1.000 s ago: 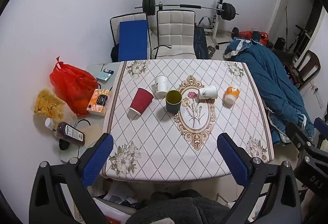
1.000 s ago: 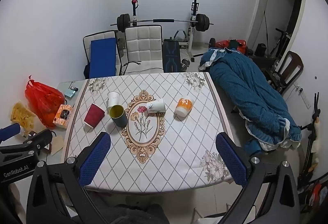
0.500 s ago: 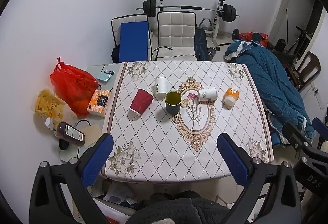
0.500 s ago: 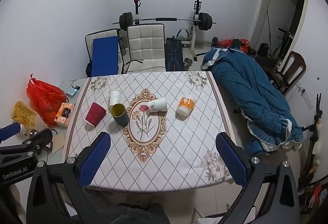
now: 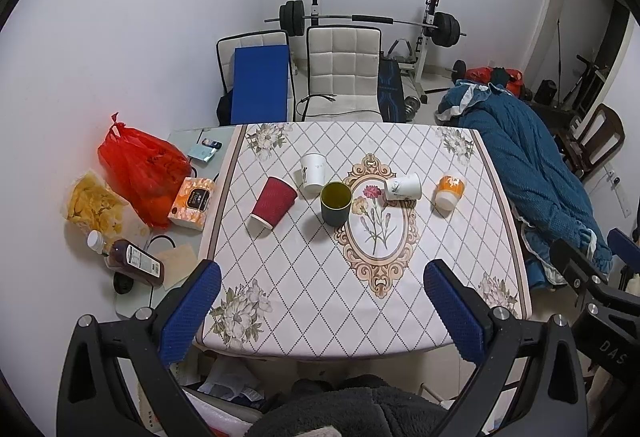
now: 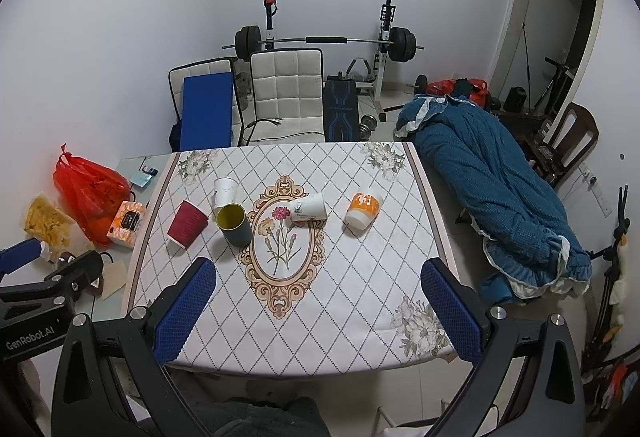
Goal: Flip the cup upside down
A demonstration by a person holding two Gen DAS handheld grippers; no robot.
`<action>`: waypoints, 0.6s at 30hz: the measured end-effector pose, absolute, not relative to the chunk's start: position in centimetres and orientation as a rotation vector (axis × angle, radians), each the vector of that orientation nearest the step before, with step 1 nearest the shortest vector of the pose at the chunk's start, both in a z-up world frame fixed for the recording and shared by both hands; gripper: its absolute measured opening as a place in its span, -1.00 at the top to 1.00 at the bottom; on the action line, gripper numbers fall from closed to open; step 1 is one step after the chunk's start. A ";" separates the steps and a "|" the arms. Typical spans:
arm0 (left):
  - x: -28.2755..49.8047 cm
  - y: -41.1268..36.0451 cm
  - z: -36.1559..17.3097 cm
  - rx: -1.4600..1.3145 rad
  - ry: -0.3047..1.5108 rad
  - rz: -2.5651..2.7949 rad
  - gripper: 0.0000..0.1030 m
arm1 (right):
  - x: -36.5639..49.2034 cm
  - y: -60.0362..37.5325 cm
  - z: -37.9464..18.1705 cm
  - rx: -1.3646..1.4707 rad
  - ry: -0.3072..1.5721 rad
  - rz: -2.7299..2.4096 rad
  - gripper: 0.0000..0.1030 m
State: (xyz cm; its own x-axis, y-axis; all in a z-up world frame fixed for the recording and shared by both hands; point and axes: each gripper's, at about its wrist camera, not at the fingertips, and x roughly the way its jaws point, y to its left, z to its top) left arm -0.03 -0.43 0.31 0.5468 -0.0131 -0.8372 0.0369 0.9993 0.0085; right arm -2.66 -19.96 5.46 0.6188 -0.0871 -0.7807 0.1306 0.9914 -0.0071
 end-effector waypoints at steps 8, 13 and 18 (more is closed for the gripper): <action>-0.1 -0.3 0.6 0.026 0.989 -0.031 -1.00 | -2.7 -19.9 5.5 0.052 0.895 -0.128 -1.00; 0.0 -0.2 0.7 0.025 0.988 -0.034 -1.00 | -2.7 -19.9 5.7 0.055 0.893 -0.126 -1.00; 0.0 -0.3 0.8 0.024 0.987 -0.030 -1.00 | -2.7 -19.9 5.8 0.056 0.890 -0.126 -1.00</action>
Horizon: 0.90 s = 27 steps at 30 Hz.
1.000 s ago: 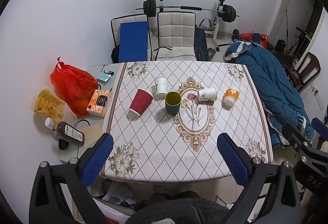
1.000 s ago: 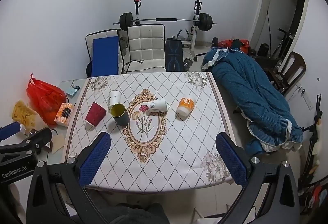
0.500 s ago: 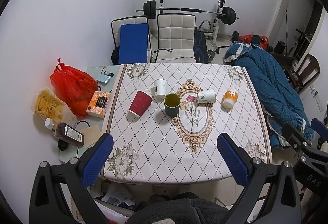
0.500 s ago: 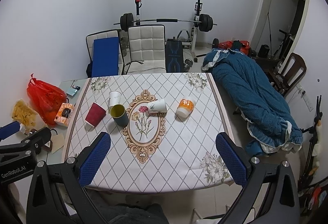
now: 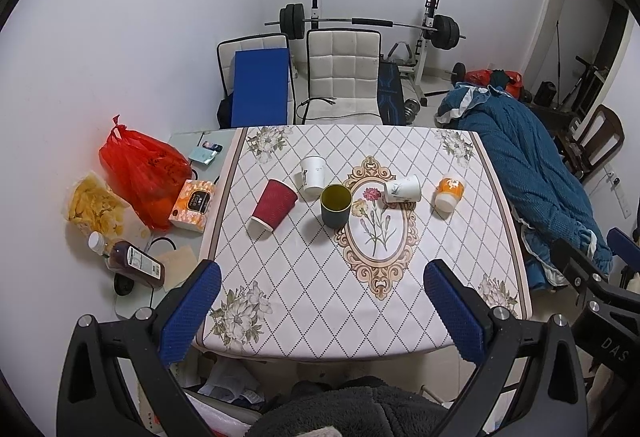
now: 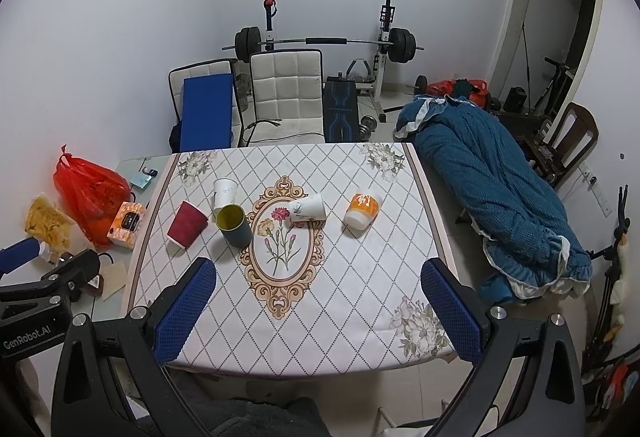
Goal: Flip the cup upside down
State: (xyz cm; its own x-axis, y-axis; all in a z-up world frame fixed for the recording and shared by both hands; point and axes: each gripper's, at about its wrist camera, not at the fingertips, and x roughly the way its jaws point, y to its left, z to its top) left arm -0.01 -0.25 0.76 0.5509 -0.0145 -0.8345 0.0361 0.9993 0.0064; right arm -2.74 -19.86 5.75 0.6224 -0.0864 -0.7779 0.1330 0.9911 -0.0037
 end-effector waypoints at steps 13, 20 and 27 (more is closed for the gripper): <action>0.1 -0.1 1.6 0.024 0.978 -0.023 -1.00 | -2.8 -19.8 5.9 0.061 0.892 -0.110 -1.00; 0.2 0.1 1.7 0.026 0.975 -0.023 -1.00 | -2.8 -19.8 5.9 0.069 0.893 -0.104 -1.00; 0.0 0.0 1.5 0.027 0.977 -0.023 -1.00 | -2.7 -19.8 5.9 0.072 0.891 -0.102 -1.00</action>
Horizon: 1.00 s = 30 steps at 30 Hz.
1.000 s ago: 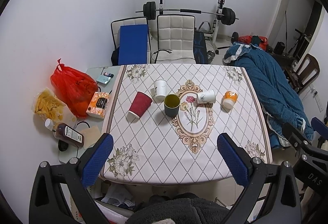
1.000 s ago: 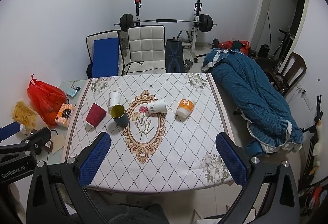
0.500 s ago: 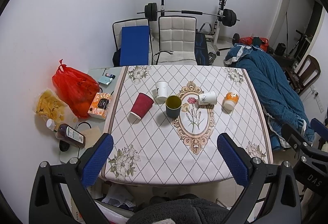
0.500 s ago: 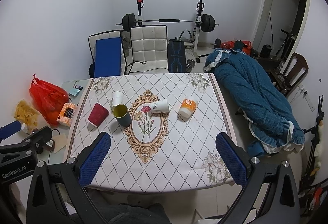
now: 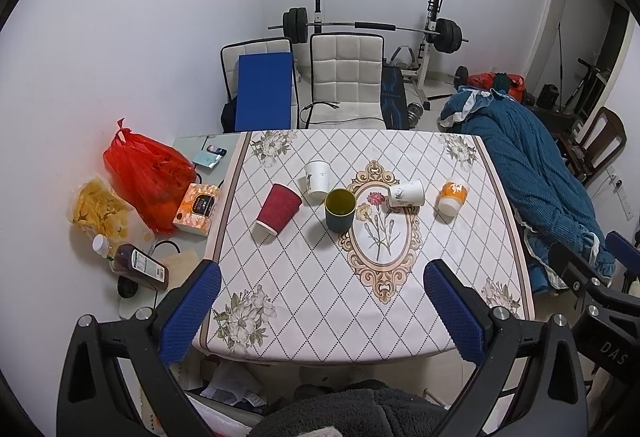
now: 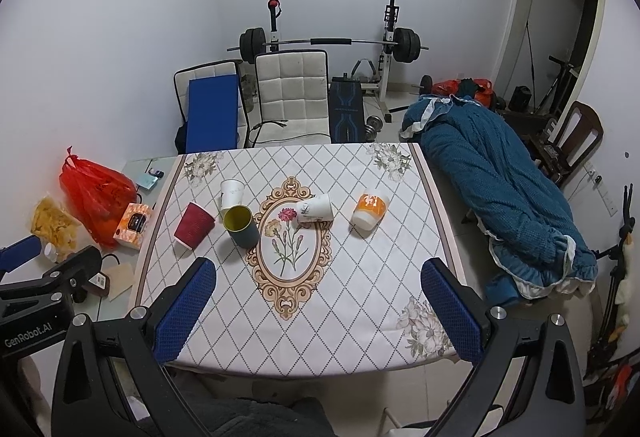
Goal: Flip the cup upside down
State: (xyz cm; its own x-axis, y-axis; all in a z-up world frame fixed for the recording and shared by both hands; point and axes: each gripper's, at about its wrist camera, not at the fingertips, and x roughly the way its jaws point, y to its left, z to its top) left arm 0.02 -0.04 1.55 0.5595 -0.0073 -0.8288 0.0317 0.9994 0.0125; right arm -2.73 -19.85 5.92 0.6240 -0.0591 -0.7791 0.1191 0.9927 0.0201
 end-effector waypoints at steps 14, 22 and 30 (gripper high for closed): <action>0.1 0.2 1.6 0.029 0.975 -0.025 -1.00 | -2.5 -19.9 5.8 0.084 0.902 -0.094 -1.00; 2.5 0.4 -0.9 0.014 1.030 0.036 -1.00 | -1.0 -20.9 3.2 0.087 0.955 -0.086 -1.00; 6.5 0.7 -9.5 0.009 1.209 0.162 -1.00 | 4.7 -22.8 -6.8 0.090 1.145 -0.057 -1.00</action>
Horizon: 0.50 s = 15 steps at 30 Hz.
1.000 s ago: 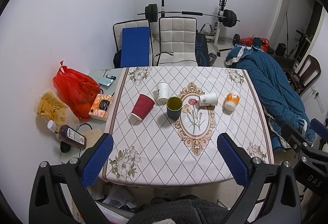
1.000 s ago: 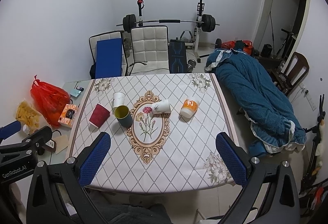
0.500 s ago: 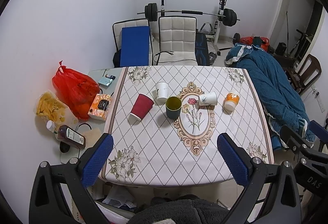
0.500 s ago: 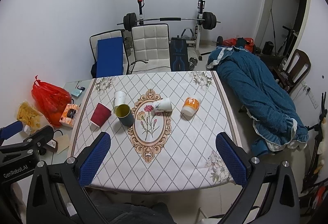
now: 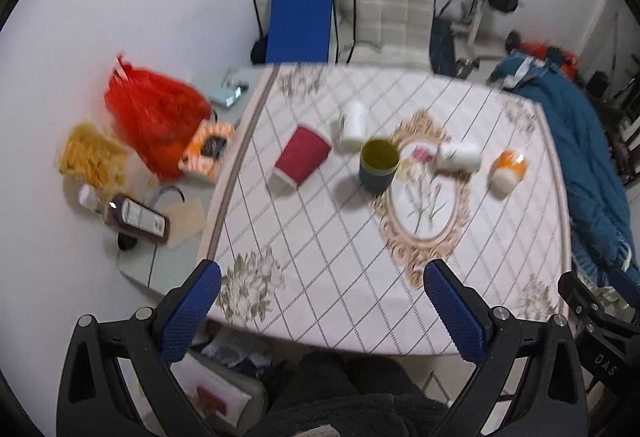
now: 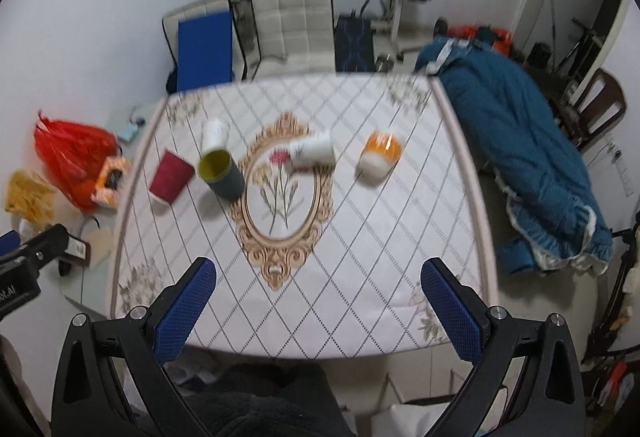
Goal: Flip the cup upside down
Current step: 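Move the left gripper toward the upright white bird-print paper cup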
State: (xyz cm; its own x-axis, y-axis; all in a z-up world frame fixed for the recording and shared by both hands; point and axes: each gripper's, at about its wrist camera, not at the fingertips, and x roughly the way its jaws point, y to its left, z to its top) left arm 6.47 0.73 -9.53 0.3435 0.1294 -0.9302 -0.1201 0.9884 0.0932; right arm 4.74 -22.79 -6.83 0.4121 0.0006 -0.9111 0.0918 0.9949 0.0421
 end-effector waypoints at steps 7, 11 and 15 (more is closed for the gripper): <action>8.9 1.0 -14.2 0.004 1.300 0.212 -1.00 | 8.5 -23.1 -15.8 0.057 1.296 -0.045 -1.00; 11.2 1.2 -15.4 0.008 1.314 0.216 -1.00 | 10.6 -22.5 -19.6 0.044 1.377 -0.039 -1.00; 14.3 1.8 -16.2 0.012 1.320 0.205 -1.00 | 12.8 -21.9 -22.2 0.034 1.433 -0.047 -1.00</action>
